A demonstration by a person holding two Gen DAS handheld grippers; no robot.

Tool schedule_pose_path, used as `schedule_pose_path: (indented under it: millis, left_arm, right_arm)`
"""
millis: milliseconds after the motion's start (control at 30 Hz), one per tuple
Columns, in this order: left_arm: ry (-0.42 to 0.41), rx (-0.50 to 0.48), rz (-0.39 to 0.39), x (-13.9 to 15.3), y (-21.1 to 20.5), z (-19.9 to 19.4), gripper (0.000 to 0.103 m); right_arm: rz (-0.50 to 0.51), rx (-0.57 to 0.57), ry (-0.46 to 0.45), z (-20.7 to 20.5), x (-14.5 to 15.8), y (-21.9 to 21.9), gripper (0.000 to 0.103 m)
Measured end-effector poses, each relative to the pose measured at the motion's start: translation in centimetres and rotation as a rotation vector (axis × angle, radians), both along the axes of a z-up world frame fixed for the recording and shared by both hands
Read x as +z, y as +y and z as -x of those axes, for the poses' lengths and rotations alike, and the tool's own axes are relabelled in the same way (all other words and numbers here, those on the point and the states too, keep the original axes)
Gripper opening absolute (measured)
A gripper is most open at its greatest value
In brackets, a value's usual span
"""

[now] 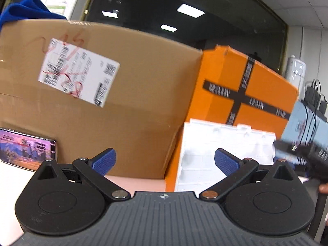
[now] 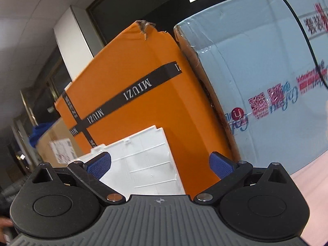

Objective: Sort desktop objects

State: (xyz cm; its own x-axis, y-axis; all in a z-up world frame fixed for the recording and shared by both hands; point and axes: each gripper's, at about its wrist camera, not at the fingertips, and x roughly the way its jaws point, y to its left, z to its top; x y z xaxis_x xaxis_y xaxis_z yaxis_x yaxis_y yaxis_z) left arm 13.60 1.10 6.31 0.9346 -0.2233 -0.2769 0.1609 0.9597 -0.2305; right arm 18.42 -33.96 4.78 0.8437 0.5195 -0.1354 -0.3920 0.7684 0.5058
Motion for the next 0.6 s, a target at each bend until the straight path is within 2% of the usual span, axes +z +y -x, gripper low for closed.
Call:
schedule_pose_path:
  millis: [133,267,433,600]
  left_arm:
    - [0.030,-0.028,-0.020,-1.0,-0.7,-0.7,0.103]
    - [0.048,-0.036,-0.042,-1.5,-1.3,-1.0,0.103]
    - [0.058,-0.034,-0.029,-1.8,-1.1,-1.1,0.103]
    - [0.059,-0.036,0.000,-1.8,-0.8,-1.1,0.103]
  right_arm:
    - [0.043,0.032,0.014,-0.1,0.1,0.1,0.103]
    - [0.031,0.095,0.002,0.1,0.1,0.0,0.103]
    - [0.015,0.164,-0.007,0.3,0.1,0.2,0.103]
    - [0.007,0.124,-0.001,0.4,0.0,0.0,0.103]
